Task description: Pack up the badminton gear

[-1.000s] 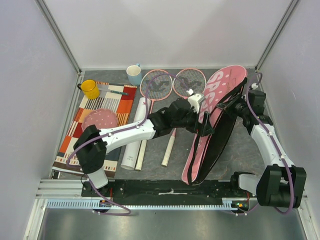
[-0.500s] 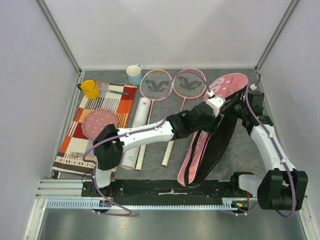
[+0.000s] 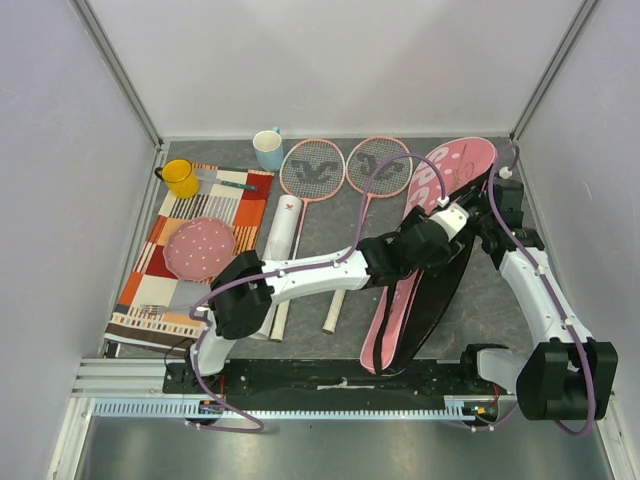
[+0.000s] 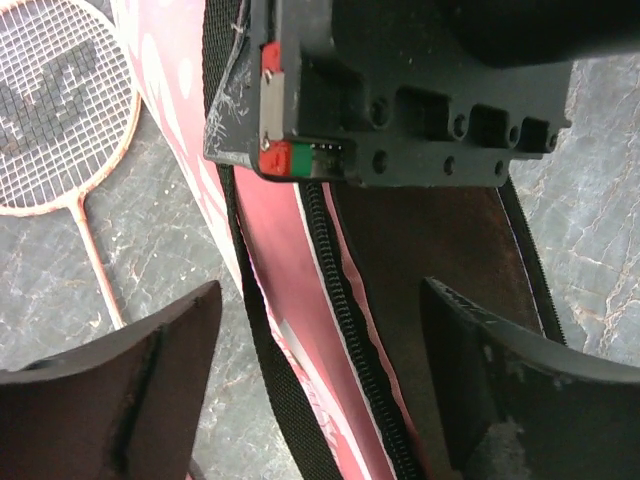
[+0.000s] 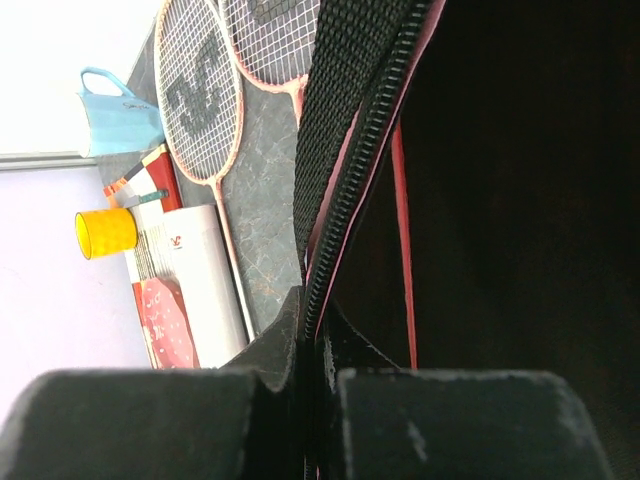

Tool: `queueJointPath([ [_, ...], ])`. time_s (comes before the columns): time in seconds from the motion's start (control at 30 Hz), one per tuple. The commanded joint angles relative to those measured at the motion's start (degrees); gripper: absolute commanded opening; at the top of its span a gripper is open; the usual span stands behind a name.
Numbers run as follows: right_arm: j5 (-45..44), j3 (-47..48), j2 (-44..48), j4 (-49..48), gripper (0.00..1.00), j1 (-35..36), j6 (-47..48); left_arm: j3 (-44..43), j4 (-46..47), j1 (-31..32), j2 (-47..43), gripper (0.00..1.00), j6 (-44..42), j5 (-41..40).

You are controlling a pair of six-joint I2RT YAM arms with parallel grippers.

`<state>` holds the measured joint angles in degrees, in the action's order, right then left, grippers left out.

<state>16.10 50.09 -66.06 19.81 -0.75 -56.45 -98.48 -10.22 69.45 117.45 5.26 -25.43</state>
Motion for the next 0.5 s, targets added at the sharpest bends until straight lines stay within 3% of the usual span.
queueJointPath([
  [0.0, -1.68, 3.53, 1.46, -0.83, 0.0, 0.4, -1.03, -2.86, -0.94, 0.51, 0.68, 0.88, -2.18, -1.91],
  [0.07, -1.94, 3.7, 1.2, -0.65, 0.0, 0.4, -1.03, -2.86, -1.21, 0.6, 0.24, 0.88, -1.57, -1.03],
  [0.13, -2.12, 3.79, 1.29, -0.57, 0.0, 2.24, -1.21, -2.86, -0.95, 0.6, 0.24, 0.71, -1.74, -1.37],
  [0.17, -2.38, 3.79, 1.37, -0.57, 0.0, 2.25, -1.21, -3.04, -0.77, 0.6, 0.76, 0.52, -1.83, -3.2],
  [0.23, -2.74, 3.97, 1.46, -0.39, 0.0, 2.68, -1.21, -4.0, -1.12, 0.6, 1.55, 0.46, -2.88, -4.62],
  [0.33, -4.14, 3.97, 2.07, 0.4, 0.0, 3.3, -1.47, -4.88, -2.17, 0.6, 2.35, 0.25, -3.24, -6.38],
  [0.4, -4.84, 3.7, 2.6, 0.49, 0.0, 3.48, -1.65, -4.71, -2.17, 0.6, 2.17, 0.18, -2.97, -7.44],
  [0.47, -4.94, 3.79, 2.78, 0.4, 0.1, 3.57, -1.04, -4.53, -2.26, 0.6, 1.91, 0.07, -2.62, -8.14],
])
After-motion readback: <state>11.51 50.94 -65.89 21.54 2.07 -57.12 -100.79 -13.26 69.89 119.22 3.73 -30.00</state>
